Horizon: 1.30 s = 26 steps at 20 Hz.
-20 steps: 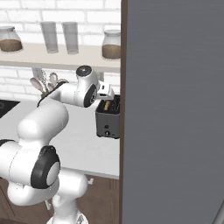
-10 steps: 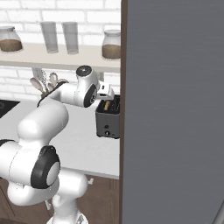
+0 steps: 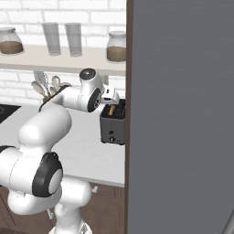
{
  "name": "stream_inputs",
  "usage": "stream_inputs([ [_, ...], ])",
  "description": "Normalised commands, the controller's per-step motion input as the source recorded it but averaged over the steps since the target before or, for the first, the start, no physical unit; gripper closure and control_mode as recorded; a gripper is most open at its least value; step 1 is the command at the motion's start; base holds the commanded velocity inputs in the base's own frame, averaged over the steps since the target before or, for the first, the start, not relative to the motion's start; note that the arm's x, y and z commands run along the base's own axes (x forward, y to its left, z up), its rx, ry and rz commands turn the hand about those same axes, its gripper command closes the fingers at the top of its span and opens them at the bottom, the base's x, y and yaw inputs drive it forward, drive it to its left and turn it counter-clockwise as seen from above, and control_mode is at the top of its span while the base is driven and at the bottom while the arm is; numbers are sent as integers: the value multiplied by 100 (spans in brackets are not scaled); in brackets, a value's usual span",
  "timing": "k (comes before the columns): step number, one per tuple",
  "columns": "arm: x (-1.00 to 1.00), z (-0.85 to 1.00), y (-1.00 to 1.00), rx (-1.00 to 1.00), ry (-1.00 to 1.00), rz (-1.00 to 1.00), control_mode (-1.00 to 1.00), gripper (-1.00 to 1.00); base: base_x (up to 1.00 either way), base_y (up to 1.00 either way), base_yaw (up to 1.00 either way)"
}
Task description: Start the toaster. Once the lever pops up, take the bread to the plate on the dining counter.
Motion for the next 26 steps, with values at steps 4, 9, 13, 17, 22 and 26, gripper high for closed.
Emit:
stream_inputs([
  [4, 0, 0, 0, 0, 0, 0, -100, -100, 0, 0, 0],
  [9, 0, 0, 0, 0, 0, 0, -100, -100, 0, 0, 0],
  [13, 0, 0, 0, 0, 0, 0, -100, -100, 0, 0, 0],
  [17, 0, 0, 0, 0, 0, 0, -100, -100, 0, 0, 0],
  [22, 0, 0, 0, 0, 0, 0, -100, -100, 0, 0, 0],
  [26, 0, 0, 0, 0, 0, 0, -100, -100, 0, 0, 0],
])
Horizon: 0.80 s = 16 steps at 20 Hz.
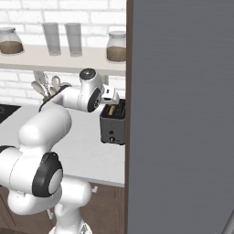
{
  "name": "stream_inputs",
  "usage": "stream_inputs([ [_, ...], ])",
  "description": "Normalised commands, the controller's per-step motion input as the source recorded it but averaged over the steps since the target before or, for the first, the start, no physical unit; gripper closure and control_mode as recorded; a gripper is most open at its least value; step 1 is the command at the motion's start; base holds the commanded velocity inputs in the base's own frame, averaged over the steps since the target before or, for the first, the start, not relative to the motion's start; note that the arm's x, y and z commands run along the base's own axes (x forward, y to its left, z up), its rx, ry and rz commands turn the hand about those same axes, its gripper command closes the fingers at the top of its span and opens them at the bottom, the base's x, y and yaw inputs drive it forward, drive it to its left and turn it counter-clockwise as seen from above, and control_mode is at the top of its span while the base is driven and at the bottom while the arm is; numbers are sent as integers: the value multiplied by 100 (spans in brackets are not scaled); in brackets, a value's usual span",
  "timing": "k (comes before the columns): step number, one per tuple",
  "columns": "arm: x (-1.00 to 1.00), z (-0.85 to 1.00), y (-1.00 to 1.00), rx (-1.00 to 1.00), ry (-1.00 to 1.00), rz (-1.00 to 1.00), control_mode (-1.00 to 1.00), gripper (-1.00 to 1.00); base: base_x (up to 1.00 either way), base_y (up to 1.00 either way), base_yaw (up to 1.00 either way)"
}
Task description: Start the toaster. Once the lever pops up, take the bread to the plate on the dining counter.
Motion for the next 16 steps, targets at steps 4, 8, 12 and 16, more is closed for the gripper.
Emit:
stream_inputs([
  [4, 0, 0, 0, 0, 0, 0, -100, -100, 0, 0, 0],
  [8, 0, 0, 0, 0, 0, 0, -100, -100, 0, 0, 0],
  [12, 0, 0, 0, 0, 0, 0, -100, -100, 0, 0, 0],
  [16, 0, 0, 0, 0, 0, 0, -100, -100, 0, 0, 0],
])
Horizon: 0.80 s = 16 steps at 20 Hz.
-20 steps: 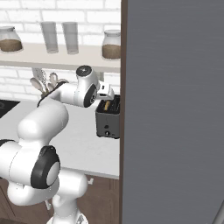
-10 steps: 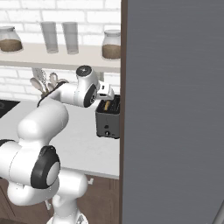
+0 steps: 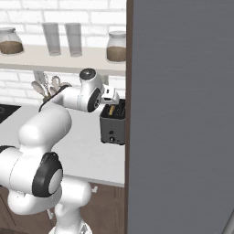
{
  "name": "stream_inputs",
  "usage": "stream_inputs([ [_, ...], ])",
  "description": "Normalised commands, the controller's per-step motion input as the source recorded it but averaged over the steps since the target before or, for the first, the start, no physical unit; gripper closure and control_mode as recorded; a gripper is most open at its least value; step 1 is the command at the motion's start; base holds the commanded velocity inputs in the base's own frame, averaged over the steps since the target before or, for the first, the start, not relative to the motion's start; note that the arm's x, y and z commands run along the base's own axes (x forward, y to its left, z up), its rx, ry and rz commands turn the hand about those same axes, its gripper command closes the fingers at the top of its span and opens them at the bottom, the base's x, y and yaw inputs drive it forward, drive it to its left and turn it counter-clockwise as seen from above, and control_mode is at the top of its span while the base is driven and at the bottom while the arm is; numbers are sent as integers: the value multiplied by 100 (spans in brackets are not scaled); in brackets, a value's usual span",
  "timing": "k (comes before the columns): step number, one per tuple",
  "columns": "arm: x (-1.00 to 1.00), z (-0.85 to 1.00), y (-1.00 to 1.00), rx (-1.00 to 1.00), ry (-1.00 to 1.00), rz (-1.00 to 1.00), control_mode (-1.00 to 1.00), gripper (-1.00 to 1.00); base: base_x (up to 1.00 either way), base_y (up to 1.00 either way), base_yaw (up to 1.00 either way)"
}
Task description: Start the toaster. Once the lever pops up, take the bread to the plate on the dining counter.
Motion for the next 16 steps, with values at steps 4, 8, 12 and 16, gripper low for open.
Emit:
stream_inputs([
  [4, 0, 0, 0, 0, 0, 0, -100, -100, 0, 0, 0],
  [8, 0, 0, 0, 0, 0, 0, -100, -100, 0, 0, 0],
  [12, 0, 0, 0, 0, 0, 0, -100, -100, 0, 0, 0],
  [16, 0, 0, 0, 0, 0, 0, -100, -100, 0, 0, 0],
])
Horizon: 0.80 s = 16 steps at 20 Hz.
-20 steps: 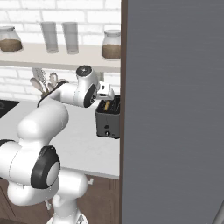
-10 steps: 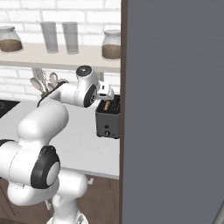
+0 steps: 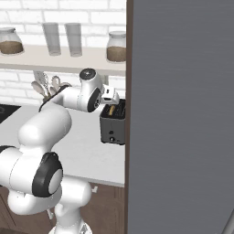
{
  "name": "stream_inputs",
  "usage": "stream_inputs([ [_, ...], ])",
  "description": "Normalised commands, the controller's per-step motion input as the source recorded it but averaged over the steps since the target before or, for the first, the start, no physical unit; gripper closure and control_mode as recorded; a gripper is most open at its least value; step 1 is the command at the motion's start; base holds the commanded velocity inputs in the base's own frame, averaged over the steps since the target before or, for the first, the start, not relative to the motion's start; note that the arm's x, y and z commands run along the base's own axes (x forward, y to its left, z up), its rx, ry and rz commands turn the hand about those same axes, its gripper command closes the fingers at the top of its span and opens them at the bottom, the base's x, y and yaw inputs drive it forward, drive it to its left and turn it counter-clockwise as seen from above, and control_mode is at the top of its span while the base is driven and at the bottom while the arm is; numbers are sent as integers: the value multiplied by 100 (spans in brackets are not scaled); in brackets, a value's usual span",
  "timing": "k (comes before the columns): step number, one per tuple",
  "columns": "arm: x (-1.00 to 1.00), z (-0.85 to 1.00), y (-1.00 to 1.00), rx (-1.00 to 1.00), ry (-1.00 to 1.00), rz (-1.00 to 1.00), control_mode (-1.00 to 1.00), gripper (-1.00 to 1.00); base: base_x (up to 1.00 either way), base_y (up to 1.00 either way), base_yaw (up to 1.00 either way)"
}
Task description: Start the toaster. Once the lever pops up, take the bread to the plate on the dining counter.
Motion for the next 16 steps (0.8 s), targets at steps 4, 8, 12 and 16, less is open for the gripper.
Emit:
stream_inputs([
  [4, 0, 0, 0, 0, 0, 0, -100, -100, 0, 0, 0],
  [8, 0, 0, 0, 0, 0, 0, -100, -100, 0, 0, 0],
  [12, 0, 0, 0, 0, 0, 0, -100, -100, 0, 0, 0],
  [16, 0, 0, 0, 0, 0, 0, -100, -100, 0, 0, 0],
])
